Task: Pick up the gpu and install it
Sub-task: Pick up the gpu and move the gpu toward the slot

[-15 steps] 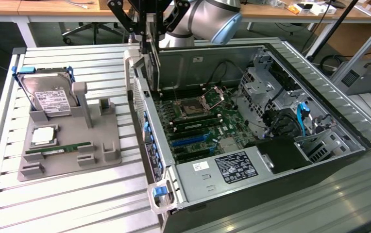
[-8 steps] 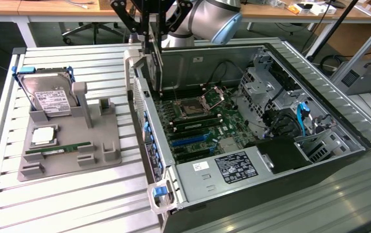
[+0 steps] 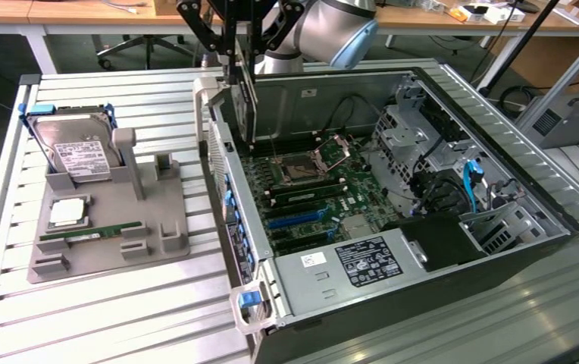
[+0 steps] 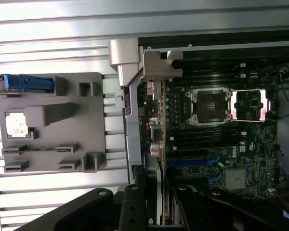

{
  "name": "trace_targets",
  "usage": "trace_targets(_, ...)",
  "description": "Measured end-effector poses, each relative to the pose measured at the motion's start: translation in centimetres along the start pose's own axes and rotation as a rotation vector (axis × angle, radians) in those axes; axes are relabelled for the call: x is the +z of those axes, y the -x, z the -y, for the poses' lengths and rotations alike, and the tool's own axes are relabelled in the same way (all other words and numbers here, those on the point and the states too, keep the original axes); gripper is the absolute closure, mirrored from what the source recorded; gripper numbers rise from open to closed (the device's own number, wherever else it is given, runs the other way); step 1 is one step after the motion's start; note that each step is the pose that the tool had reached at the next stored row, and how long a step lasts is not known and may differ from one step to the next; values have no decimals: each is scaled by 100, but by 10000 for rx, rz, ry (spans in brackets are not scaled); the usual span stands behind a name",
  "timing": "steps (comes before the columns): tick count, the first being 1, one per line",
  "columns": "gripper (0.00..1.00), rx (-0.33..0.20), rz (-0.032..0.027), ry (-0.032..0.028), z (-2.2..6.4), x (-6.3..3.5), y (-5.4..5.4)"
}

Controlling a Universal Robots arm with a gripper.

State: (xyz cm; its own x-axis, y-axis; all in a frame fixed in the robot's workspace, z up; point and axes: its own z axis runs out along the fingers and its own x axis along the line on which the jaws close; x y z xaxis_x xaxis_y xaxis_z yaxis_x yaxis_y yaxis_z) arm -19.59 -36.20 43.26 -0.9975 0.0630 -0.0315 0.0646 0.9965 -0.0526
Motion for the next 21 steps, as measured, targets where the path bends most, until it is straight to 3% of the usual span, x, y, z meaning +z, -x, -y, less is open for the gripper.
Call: trace_targets(21, 73, 0, 0, -3, -6, 16, 82)
